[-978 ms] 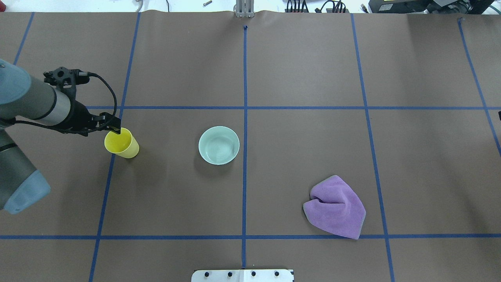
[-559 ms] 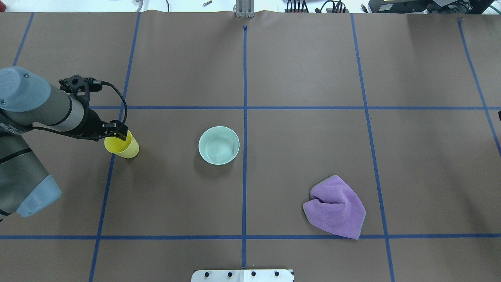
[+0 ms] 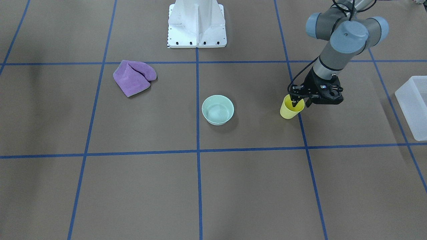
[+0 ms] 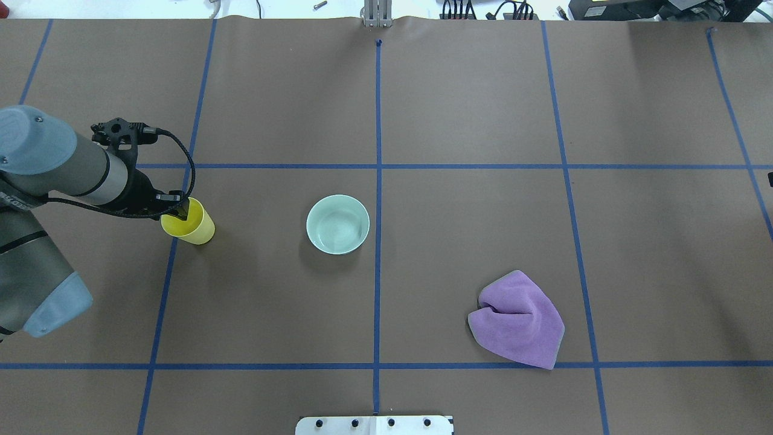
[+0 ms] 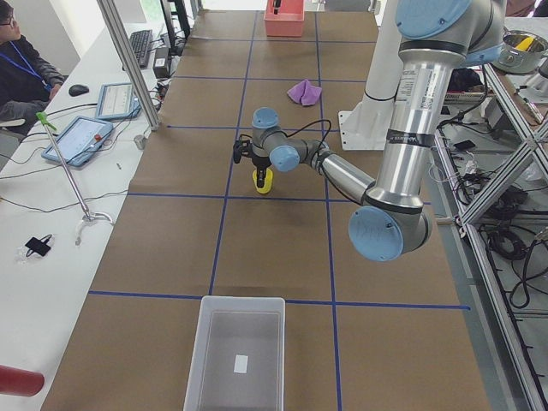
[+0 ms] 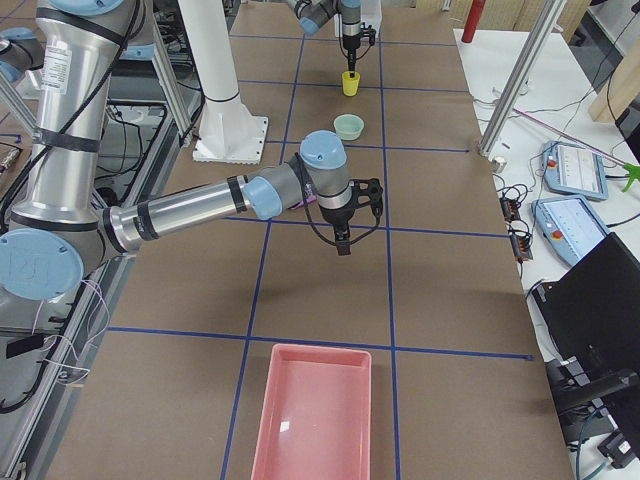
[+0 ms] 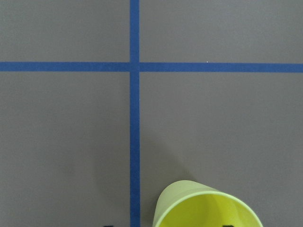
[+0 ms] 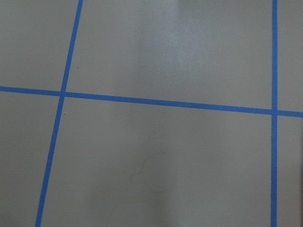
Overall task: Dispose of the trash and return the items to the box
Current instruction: 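Lift the yellow cup with the left gripper and carry it off-table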
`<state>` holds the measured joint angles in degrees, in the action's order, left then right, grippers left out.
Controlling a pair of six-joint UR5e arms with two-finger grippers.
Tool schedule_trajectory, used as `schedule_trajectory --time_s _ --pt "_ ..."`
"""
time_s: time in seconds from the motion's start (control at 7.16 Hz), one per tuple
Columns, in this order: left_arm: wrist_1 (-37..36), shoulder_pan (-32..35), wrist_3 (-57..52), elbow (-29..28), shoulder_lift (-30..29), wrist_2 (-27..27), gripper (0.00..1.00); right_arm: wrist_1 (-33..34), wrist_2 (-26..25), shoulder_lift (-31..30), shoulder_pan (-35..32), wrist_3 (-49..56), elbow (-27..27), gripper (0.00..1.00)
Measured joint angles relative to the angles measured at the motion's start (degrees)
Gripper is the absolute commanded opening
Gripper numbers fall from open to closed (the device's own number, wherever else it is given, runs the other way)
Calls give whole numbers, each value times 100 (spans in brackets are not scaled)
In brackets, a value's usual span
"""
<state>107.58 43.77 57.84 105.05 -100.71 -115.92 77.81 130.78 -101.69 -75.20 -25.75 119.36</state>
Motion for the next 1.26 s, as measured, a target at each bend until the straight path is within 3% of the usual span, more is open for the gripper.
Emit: schedule_trajectory --time_s 0.7,0.98,1.26 --pt "-243 213 -316 362 143 -128 0 -48 0 0 31 0 0 100" --pt "-1272 821 -1503 1019 466 -380 0 -60 4 0 43 0 0 100" --pt "-2156 1883 -3587 1363 916 -672 0 -63 1 0 63 0 -1 100"
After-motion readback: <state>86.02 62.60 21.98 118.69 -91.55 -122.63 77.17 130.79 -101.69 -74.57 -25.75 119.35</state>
